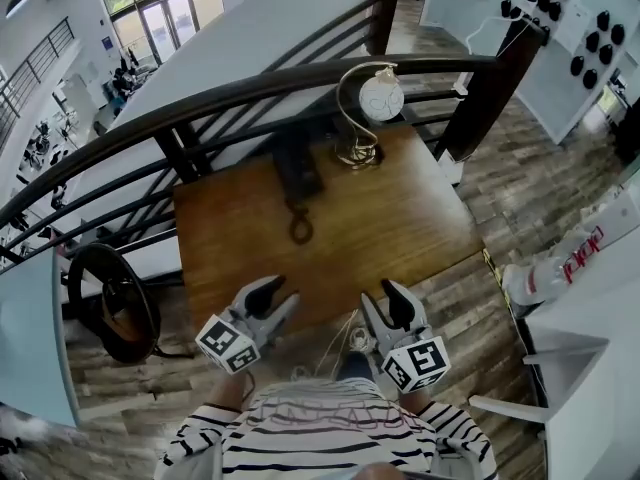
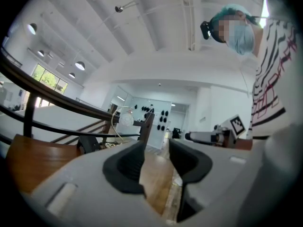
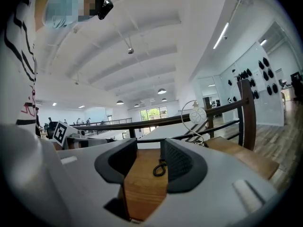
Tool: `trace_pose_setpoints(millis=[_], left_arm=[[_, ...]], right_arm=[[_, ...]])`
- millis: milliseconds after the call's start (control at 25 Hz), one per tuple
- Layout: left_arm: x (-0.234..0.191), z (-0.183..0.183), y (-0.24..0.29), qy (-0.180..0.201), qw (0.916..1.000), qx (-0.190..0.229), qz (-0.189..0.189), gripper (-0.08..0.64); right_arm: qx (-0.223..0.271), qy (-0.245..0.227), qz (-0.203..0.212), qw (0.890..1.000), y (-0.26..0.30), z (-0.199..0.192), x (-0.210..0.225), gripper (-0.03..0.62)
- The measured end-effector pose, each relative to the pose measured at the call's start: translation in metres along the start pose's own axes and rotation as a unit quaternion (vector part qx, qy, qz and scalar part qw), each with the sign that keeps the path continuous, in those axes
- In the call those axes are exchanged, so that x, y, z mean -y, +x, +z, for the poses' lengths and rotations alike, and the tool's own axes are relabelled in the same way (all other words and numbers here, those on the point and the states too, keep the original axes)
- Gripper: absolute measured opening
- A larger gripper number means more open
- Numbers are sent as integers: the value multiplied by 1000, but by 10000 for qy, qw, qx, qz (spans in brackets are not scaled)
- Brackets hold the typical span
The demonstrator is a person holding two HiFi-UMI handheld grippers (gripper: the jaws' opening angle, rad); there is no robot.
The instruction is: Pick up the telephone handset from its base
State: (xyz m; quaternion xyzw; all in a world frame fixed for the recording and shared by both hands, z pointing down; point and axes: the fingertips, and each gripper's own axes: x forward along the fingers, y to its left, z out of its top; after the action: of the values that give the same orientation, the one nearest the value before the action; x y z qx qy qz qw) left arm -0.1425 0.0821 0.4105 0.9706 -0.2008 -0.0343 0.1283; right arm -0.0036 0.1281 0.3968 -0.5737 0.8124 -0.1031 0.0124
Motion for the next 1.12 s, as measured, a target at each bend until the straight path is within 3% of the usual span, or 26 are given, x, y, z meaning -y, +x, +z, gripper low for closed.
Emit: trace_pose_setpoints(millis=[560,840,1120], left_arm=[[-59,5,103,18,9911,384,1273,164],[-83,8,137,121,9826,489,1790,164],[-123,19,148,88,9750,608,2137,164]], right_arm=[[-374,-294,1183,9918,79,15,120,170],[-450,-527,1841,9805,116,21,149,170],[-472,-617,2124,9741,159,20,161,170]])
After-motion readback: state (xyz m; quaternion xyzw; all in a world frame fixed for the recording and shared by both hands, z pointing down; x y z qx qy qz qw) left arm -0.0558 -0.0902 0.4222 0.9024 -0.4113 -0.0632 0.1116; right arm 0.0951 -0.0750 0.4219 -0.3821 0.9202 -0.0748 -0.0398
